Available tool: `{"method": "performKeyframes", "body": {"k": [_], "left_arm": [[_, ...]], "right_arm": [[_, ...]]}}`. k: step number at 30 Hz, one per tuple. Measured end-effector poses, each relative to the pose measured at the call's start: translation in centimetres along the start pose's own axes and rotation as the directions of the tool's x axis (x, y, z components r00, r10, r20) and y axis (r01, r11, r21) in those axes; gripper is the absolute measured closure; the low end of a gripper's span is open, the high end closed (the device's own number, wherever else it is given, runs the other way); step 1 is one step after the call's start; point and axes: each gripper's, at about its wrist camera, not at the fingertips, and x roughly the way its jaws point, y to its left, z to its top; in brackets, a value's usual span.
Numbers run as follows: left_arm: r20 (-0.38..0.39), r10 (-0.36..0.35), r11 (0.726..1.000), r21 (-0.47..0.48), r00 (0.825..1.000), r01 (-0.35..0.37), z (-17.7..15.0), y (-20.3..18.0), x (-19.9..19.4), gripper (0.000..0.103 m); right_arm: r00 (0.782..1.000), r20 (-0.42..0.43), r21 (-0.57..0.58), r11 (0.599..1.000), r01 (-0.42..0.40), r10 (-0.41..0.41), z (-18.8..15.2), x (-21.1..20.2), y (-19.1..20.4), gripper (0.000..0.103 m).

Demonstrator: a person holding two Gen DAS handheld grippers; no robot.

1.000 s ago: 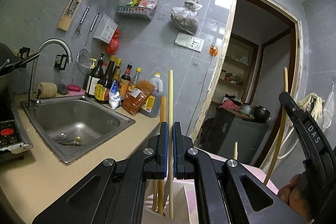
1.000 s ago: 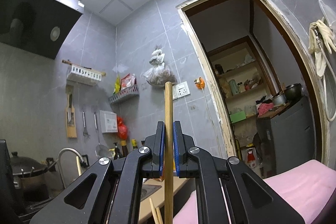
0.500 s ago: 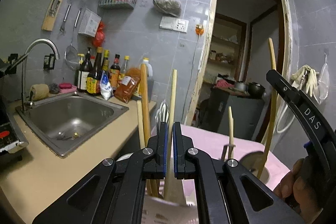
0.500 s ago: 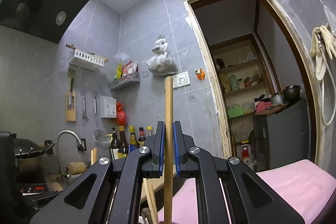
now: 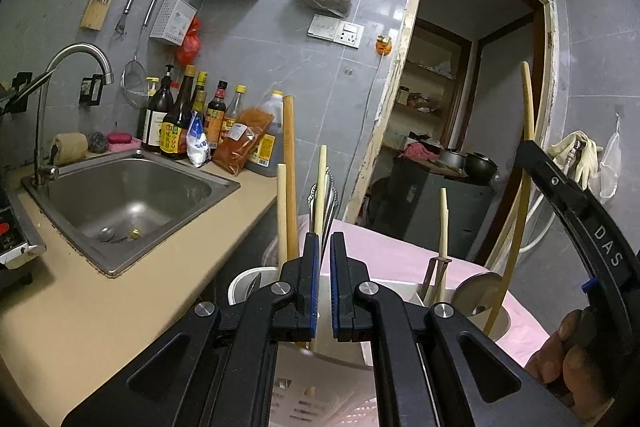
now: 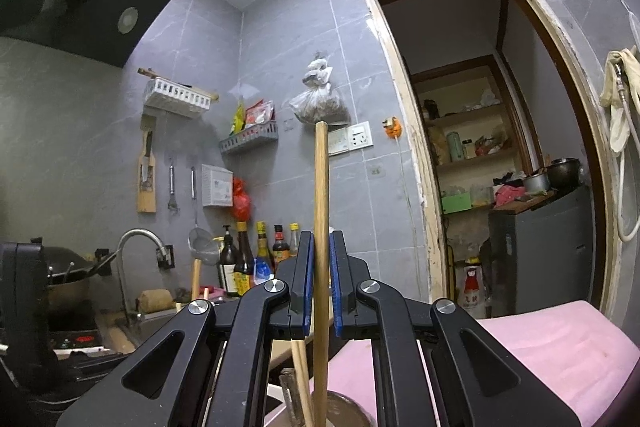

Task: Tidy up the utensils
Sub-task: 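Carry both held chopsticks over the white caddy and lower them in, then open both tools to drop the chopsticks into the caddy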

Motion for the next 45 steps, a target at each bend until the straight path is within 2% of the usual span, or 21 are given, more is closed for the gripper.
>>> {"method": "performKeyframes", "body": {"k": [6, 20, 32, 41, 45], "left_arm": [[-0.008, -0.004, 1.0, 0.001, 1.0, 0.004, -0.1, 0.0, 0.0, 0.1], [-0.017, -0.009, 1.0, 0.015, 1.0, 0.009, -0.2, -0.2, 0.3, 0.1], [-0.026, -0.026, 1.0, 0.009, 0.999, 0.026, -0.3, -0.1, 0.4, 0.1], [-0.031, -0.064, 0.998, -0.004, 0.997, 0.064, -0.2, 0.2, 0.2, 0.099], [-0.024, -0.081, 0.997, -0.004, 0.996, 0.081, -0.2, 0.0, -0.3, 0.093]], "right_arm": [[1.0, 0.009, 0.009, 1.0, 0.0, 0.0, 0.1, 0.0, -0.3, 0.098], [0.993, 0.116, 0.075, 0.997, -0.003, -0.006, 0.9, 0.7, -0.9, 0.098], [1.0, 0.025, -0.017, 1.0, 0.005, -0.005, -0.9, 0.5, 0.2, 0.097], [0.999, -0.036, -0.009, 1.0, -0.001, 0.001, -0.8, -0.9, -0.4, 0.095], [0.999, -0.04, -0.01, 1.0, 0.001, -0.001, -0.5, -2.0, -0.3, 0.08]]}}
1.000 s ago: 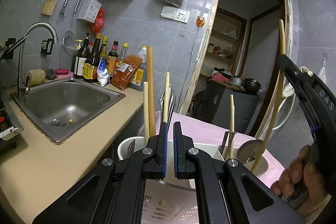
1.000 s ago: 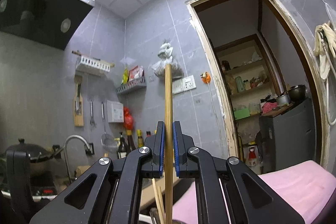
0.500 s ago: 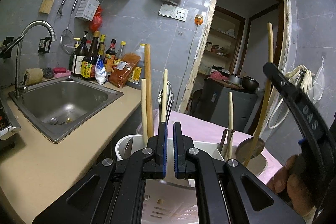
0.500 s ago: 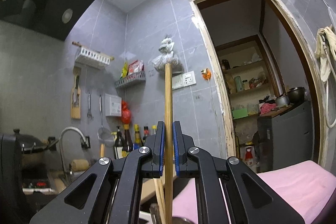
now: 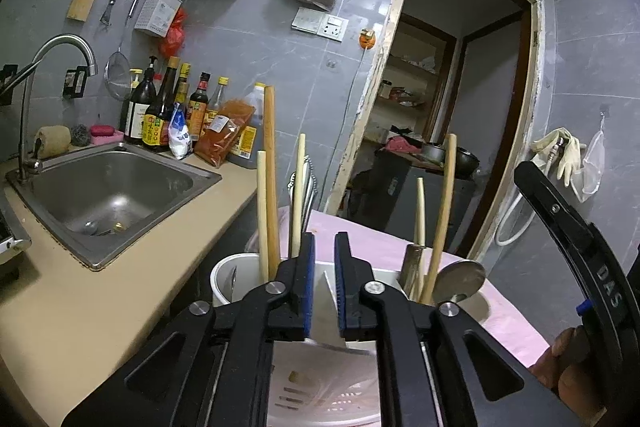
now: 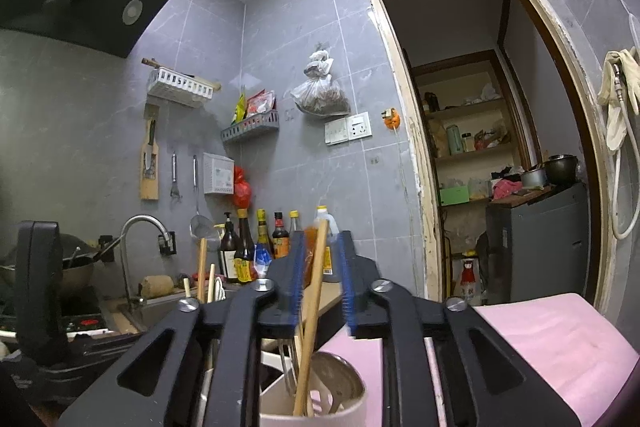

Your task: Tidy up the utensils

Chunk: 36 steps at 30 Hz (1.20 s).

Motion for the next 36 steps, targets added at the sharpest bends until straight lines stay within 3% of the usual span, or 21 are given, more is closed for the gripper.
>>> {"method": "performKeyframes", "body": {"k": [4, 9, 11, 21, 25, 29, 36], "left_arm": [[0.009, -0.022, 0.999, -0.029, 1.0, 0.022, -0.1, -0.1, -0.7, 0.073], [0.021, -0.004, 1.0, -0.021, 1.0, 0.004, 0.2, -0.6, -1.9, 0.07], [0.023, -0.002, 1.0, -0.019, 1.0, 0.003, 0.3, -0.8, -2.5, 0.061], [-0.03, 0.012, 0.998, 0.059, 0.999, -0.011, -0.6, -2.2, -4.5, 0.048], [-0.051, -0.004, 0.996, 0.084, 0.999, 0.009, -1.4, -3.0, -5.6, 0.036], [-0.051, -0.018, 0.993, 0.113, 0.999, 0.023, -2.2, -4.0, -7.1, 0.022], [-0.062, -0.031, 0.985, 0.168, 0.998, 0.041, -3.5, -5.7, -8.8, 0.014]], "right_arm": [[1.0, -0.01, -0.006, 1.0, 0.016, -0.016, 0.2, -1.0, 0.0, 0.079], [0.998, -0.035, -0.006, 0.999, 0.043, -0.043, 0.2, -2.2, -0.3, 0.075], [0.997, -0.051, -0.003, 0.999, 0.053, -0.053, 0.1, -2.7, -0.6, 0.069], [0.985, -0.126, -0.012, 0.993, 0.118, -0.118, 0.3, -6.4, -1.9, 0.052], [0.975, -0.159, -0.032, 0.988, 0.15, -0.153, 0.1, -8.3, -2.2, 0.031], [0.963, -0.182, -0.057, 0.98, 0.193, -0.2, 0.1, -10.3, -2.6, 0.026], [0.936, -0.212, -0.049, 0.96, 0.276, -0.279, 0.2, -14.2, -3.7, 0.013]]}}
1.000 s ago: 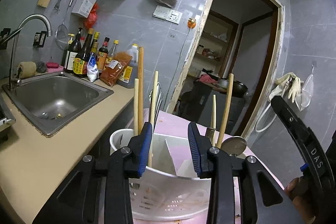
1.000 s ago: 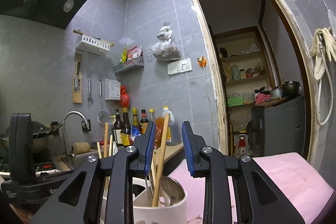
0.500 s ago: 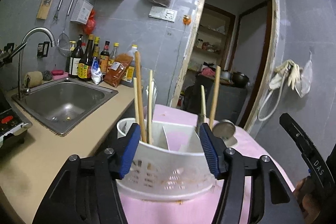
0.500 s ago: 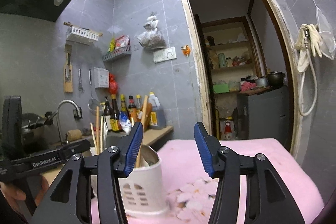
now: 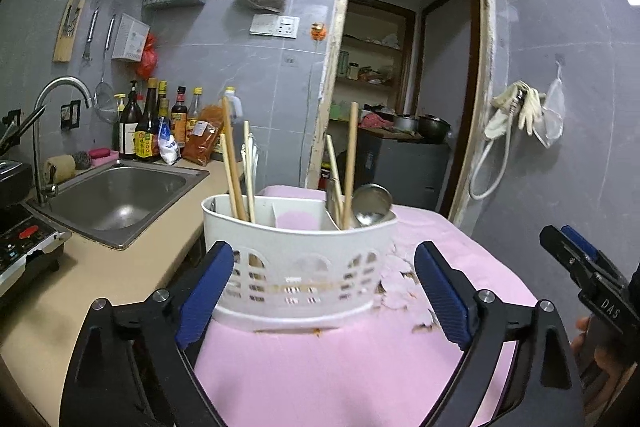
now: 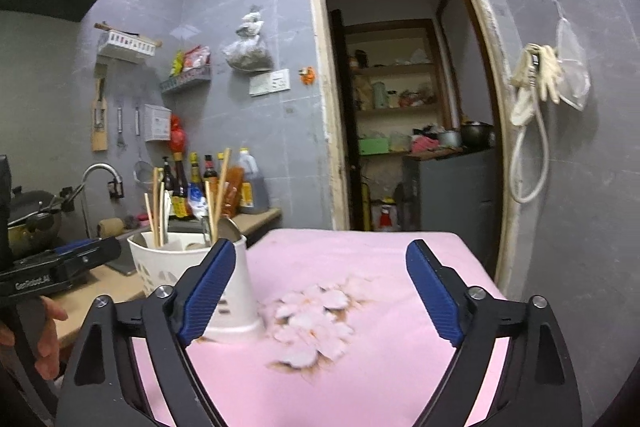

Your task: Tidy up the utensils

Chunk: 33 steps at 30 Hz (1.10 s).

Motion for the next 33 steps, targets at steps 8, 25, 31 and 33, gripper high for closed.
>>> {"method": "performKeyframes", "body": {"k": [8, 25, 31, 33], "left_arm": [[-0.017, -0.002, 1.0, 0.019, 1.0, 0.002, -1.6, -1.4, -1.3, 0.012], [-0.028, 0.049, 0.997, 0.058, 0.998, -0.047, -4.8, -2.3, -4.2, 0.012], [-0.01, 0.078, 0.995, 0.07, 0.997, -0.077, -5.8, -2.4, -4.8, 0.012], [-0.004, 0.088, 0.993, 0.079, 0.996, -0.087, -6.1, -2.4, -4.9, 0.012]], "right_arm": [[0.998, -0.026, -0.021, 0.998, 0.065, -0.066, -0.8, -3.1, -0.7, 0.0], [0.988, -0.057, -0.049, 0.989, 0.141, -0.144, -2.6, -7.2, -0.3, 0.0], [0.981, -0.053, -0.073, 0.981, 0.18, -0.184, -3.2, -7.9, 0.0, 0.0], [0.979, -0.053, -0.086, 0.977, 0.194, -0.199, -3.4, -8.0, 0.1, 0.0]]}}
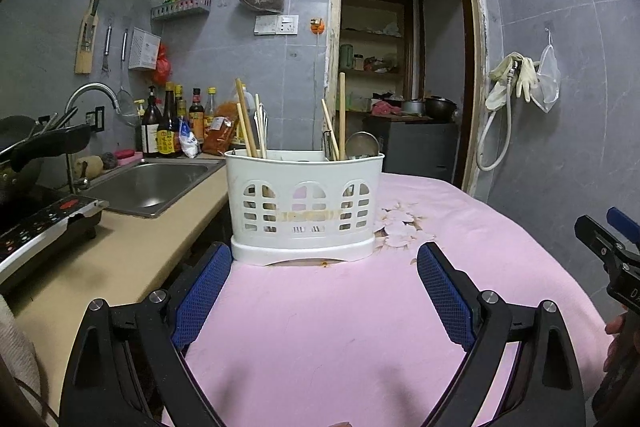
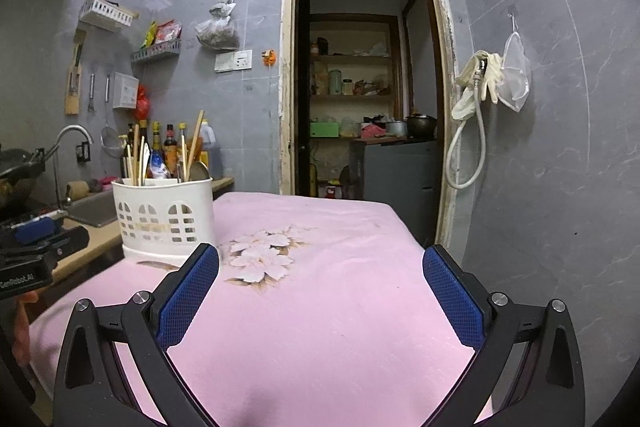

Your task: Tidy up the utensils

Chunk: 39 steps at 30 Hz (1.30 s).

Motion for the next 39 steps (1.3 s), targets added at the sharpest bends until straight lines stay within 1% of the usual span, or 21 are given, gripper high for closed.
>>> {"method": "performKeyframes", "body": {"k": [5, 9, 39], "left_arm": [[0.009, 0.016, 1.0, 0.013, 1.0, -0.016, -0.73, -0.15, -0.1, 0.012], [0.006, 0.012, 1.0, 0.005, 1.0, -0.012, -1.04, -0.02, -0.03, 0.012], [0.018, 0.018, 1.0, 0.006, 1.0, -0.018, -0.91, -0.07, -0.1, 0.012]], "right_arm": [[1.0, -0.007, -0.009, 1.0, 0.016, -0.016, -0.53, -0.11, 0.21, 0.0], [1.0, -0.014, -0.01, 1.0, 0.022, -0.022, -0.74, -0.05, 0.2, 0.0], [1.0, -0.014, -0.007, 1.0, 0.023, -0.023, -1.03, -0.12, 0.19, 0.0]]}}
